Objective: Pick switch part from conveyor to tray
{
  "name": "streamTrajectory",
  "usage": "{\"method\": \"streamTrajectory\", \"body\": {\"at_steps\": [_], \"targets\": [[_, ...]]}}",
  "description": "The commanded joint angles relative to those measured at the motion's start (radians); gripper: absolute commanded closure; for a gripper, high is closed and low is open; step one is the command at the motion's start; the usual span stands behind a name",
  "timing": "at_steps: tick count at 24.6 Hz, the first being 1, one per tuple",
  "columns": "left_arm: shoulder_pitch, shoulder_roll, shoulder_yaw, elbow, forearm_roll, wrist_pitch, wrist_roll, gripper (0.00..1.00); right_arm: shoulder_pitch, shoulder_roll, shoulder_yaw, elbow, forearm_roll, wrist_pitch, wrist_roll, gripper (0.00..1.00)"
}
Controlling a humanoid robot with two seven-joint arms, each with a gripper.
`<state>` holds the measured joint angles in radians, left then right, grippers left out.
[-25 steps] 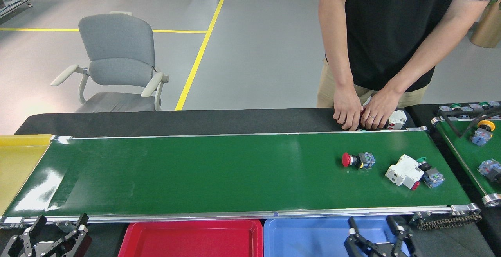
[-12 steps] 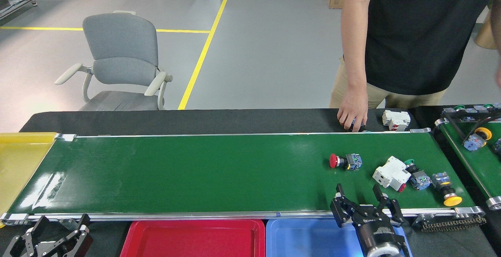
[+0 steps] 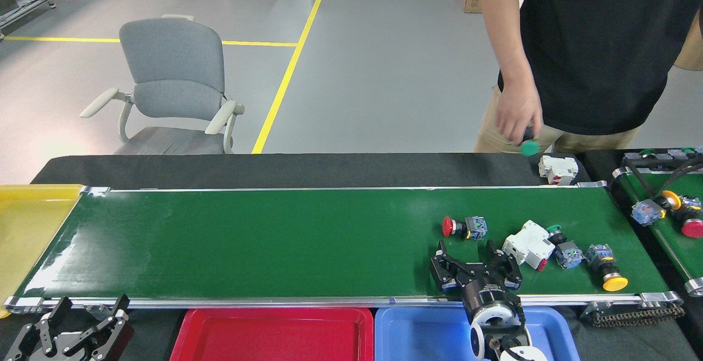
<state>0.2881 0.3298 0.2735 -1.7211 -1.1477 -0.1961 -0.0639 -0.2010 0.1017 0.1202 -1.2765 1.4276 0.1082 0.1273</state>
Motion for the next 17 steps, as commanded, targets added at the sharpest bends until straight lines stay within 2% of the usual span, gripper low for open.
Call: {"method": "streamTrajectory", "body": {"at_steps": [1, 9, 14, 16, 17], "targets": [[-0.015, 0.015, 0.001, -0.006, -0.003, 0.003, 0.003, 0.0, -0.035, 0.007, 0.001, 0.006, 0.002, 0.001, -0.008, 0.02], [-0.061, 0.028, -0.02, 0.028, -0.006, 0.003, 0.003, 0.0, -0.121, 0.039, 0.025, 0.1, 0.004, 0.001, -0.006, 0.04], [-0.089, 0.031, -0.057, 0.043, -0.006, 0.003, 0.003, 0.0, -0.138, 0.041, 0.045, 0.138, 0.008, -0.008, -0.006, 0.36], [-0.089, 0.031, -0.057, 0.043, -0.006, 0.003, 0.003, 0.0, -0.138, 0.038, 0.058, 0.138, 0.008, -0.012, -0.006, 0.66], [-0.087, 0.031, -0.057, 0.043, -0.006, 0.003, 0.003, 0.0, -0.138, 0.038, 0.058, 0.135, 0.007, -0.013, -0.006, 0.76]]}}
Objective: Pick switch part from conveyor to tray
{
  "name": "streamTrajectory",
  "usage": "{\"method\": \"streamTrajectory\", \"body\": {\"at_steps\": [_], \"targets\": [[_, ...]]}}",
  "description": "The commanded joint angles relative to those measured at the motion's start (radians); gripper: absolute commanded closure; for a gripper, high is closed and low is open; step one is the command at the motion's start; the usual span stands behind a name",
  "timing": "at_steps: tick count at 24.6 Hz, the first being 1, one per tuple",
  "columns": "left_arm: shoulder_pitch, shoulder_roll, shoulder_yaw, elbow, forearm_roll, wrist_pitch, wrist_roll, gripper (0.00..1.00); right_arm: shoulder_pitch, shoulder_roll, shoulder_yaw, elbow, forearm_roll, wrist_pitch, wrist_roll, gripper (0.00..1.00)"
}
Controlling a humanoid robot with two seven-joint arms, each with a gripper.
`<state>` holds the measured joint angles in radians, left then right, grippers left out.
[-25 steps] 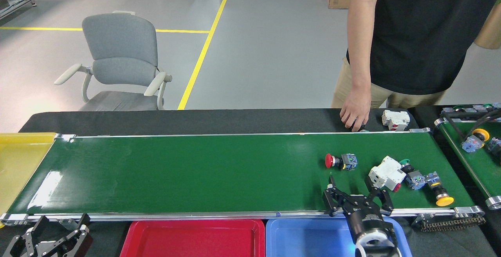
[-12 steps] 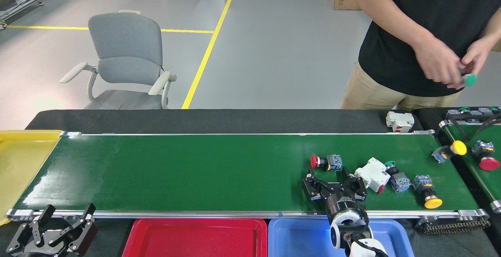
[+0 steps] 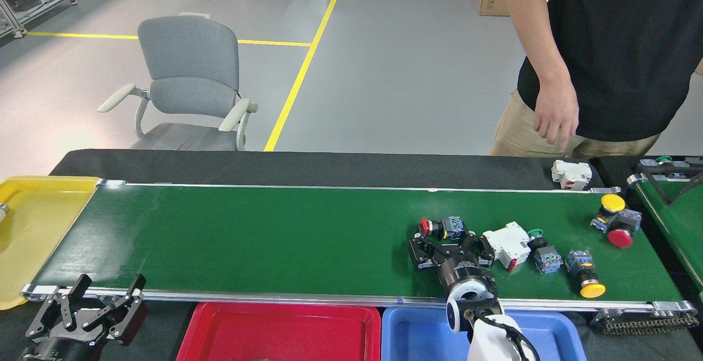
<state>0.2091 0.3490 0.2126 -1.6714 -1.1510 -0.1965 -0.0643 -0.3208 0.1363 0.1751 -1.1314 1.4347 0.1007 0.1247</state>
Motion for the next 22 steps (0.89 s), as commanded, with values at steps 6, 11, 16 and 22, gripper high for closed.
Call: {"method": "streamTrajectory", "body": {"at_steps": [6, 11, 16, 22], "targets": [[-0.004, 0.013, 0.005, -0.008, -0.003, 0.006, 0.003, 0.0, 0.08, -0.007, 0.058, -0.188, -0.003, -0.263, -0.023, 0.82], [-0.002, 0.015, 0.007, -0.011, 0.001, 0.006, -0.003, 0.0, 0.288, -0.007, 0.196, -0.436, -0.002, -0.596, -0.048, 0.0], [-0.004, 0.013, 0.004, -0.011, 0.001, 0.006, -0.011, 0.0, 0.313, 0.0, 0.251, -0.438, 0.055, -0.572, -0.043, 0.0], [0.004, 0.013, 0.005, -0.011, 0.001, 0.006, -0.011, 0.0, 0.339, -0.012, 0.173, -0.475, 0.052, -0.383, -0.043, 0.0]]}}
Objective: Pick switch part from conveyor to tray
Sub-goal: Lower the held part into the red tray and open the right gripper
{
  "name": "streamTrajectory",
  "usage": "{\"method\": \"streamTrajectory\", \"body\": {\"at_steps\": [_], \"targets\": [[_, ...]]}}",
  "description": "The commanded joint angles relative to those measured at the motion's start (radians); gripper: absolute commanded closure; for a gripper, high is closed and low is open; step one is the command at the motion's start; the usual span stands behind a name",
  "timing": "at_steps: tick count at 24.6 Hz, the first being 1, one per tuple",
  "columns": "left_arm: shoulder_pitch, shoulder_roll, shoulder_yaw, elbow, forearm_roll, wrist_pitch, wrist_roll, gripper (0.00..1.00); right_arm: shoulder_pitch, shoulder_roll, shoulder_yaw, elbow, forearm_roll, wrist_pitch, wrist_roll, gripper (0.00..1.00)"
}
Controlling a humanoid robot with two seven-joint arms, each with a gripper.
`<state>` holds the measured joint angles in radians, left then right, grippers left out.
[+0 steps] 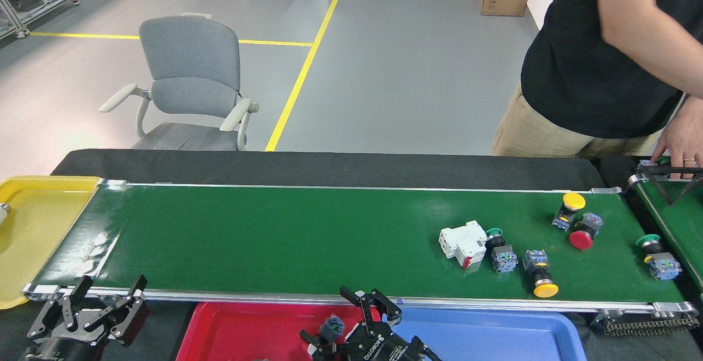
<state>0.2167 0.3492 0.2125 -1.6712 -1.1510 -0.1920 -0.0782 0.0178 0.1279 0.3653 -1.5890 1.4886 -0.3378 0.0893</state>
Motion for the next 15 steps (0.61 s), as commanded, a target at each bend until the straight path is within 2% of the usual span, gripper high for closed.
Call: {"method": "streamTrajectory", "body": {"at_steps": [1, 3, 5, 6, 8, 12, 15], "targets": [[-0.004, 0.013, 0.007, -0.013, 0.001, 0.002, 0.003, 0.0, 0.01, -0.004, -0.034, -0.023, -0.002, 0.071, -0.011, 0.0], [-0.002, 0.013, 0.007, -0.013, 0.001, 0.002, 0.003, 0.0, 0.044, -0.004, -0.094, -0.057, -0.008, 0.106, -0.023, 0.0], [0.0, 0.011, 0.005, -0.01, 0.001, 0.002, 0.003, 0.0, 0.087, -0.002, -0.207, -0.071, -0.011, 0.149, -0.06, 0.0], [0.0, 0.011, 0.004, -0.012, 0.001, 0.0, 0.003, 0.0, 0.108, -0.002, -0.298, -0.068, -0.027, 0.164, -0.105, 0.0], [0.0, 0.011, 0.005, -0.016, 0.001, 0.0, 0.003, 0.0, 0.165, -0.002, -0.396, -0.075, -0.074, 0.165, -0.149, 0.0], [0.004, 0.013, 0.008, -0.016, 0.001, 0.0, 0.003, 0.0, 0.249, -0.004, -0.49, -0.123, -0.096, 0.191, -0.152, 0.0], [0.004, 0.013, 0.008, -0.016, 0.001, 0.0, 0.003, 0.0, 0.255, -0.002, -0.488, -0.124, -0.094, 0.28, -0.152, 0.01]]}}
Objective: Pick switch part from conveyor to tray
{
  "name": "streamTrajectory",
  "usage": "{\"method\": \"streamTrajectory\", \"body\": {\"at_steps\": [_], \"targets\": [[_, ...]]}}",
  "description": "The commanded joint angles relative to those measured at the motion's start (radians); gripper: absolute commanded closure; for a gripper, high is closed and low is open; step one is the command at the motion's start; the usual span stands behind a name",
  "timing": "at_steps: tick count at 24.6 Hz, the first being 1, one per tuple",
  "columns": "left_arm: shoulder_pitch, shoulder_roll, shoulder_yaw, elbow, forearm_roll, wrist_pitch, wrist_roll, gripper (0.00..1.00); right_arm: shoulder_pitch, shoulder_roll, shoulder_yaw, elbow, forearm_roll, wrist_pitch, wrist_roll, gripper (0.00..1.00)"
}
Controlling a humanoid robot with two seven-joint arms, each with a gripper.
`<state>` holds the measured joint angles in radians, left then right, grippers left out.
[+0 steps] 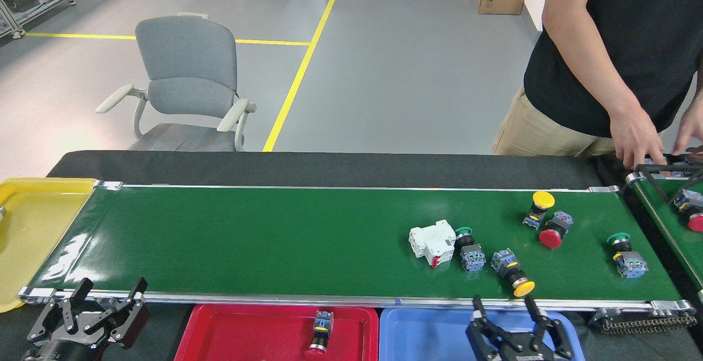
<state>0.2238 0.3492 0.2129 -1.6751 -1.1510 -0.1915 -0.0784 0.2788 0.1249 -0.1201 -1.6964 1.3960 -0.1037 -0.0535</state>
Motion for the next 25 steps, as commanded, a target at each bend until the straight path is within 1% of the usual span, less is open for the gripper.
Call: {"method": "streamTrajectory", "body": {"at_steps": [1, 4, 6, 7, 9, 12, 15, 19, 21, 22, 25], "targets": [[-0.004, 0.013, 0.008, -0.012, 0.0, 0.0, 0.003, 0.0, -0.01, -0.001, -0.001, -0.017, 0.001, 0.065, -0.008, 0.01], [-0.009, 0.013, 0.005, -0.011, 0.0, 0.0, 0.003, 0.0, -0.033, -0.001, -0.001, -0.017, 0.012, 0.09, 0.003, 0.01], [-0.014, 0.013, 0.003, -0.008, 0.0, -0.002, 0.003, 0.0, -0.047, 0.005, 0.011, -0.011, 0.046, 0.105, 0.026, 0.01], [-0.014, 0.013, 0.003, -0.008, -0.001, -0.002, 0.003, 0.0, -0.058, 0.007, 0.045, -0.011, 0.061, 0.105, 0.037, 0.01], [-0.012, 0.013, 0.003, -0.008, 0.0, -0.002, 0.003, 0.0, -0.072, -0.001, 0.112, -0.008, 0.07, 0.107, 0.063, 0.01], [-0.014, 0.013, 0.003, -0.006, -0.001, 0.0, 0.003, 0.0, -0.095, 0.002, 0.149, -0.003, 0.089, 0.11, 0.093, 0.01], [-0.018, 0.013, 0.003, -0.005, -0.001, 0.0, 0.003, 0.0, -0.161, 0.015, 0.175, 0.058, 0.11, 0.113, 0.118, 0.01], [-0.027, 0.014, 0.003, -0.005, -0.003, 0.0, 0.003, 0.0, -0.256, 0.019, 0.203, 0.149, 0.115, 0.118, 0.139, 0.01], [-0.029, 0.014, 0.002, -0.003, -0.003, 0.0, 0.003, 0.0, -0.309, 0.025, 0.238, 0.218, 0.116, 0.122, 0.142, 0.01], [-0.029, 0.014, 0.002, -0.002, -0.003, -0.002, 0.002, 0.0, -0.336, 0.025, 0.257, 0.248, 0.116, 0.131, 0.142, 0.01], [-0.032, 0.014, -0.004, -0.003, -0.003, -0.002, -0.009, 0.0, -0.415, 0.027, 0.342, 0.346, 0.11, 0.216, 0.141, 0.01]]}}
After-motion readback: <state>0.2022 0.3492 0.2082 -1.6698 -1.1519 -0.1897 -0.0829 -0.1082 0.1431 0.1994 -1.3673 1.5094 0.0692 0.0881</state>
